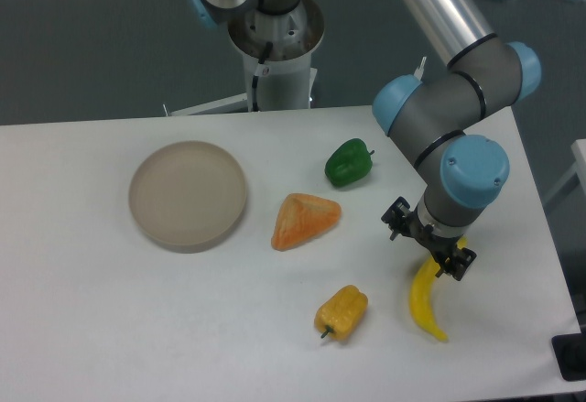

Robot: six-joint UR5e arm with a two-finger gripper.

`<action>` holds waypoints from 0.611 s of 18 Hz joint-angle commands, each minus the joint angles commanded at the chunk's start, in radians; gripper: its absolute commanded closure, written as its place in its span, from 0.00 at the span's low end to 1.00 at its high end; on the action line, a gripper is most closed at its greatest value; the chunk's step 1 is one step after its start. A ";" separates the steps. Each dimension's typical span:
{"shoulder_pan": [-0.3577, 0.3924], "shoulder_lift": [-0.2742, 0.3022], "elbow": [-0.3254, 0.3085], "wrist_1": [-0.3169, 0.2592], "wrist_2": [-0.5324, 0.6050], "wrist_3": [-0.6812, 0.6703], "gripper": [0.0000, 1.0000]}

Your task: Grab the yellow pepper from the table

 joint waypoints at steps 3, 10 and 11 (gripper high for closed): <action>0.000 0.002 0.000 0.000 0.000 0.000 0.00; -0.008 0.029 -0.017 0.005 -0.032 -0.011 0.00; -0.011 0.035 -0.015 0.005 -0.060 -0.017 0.00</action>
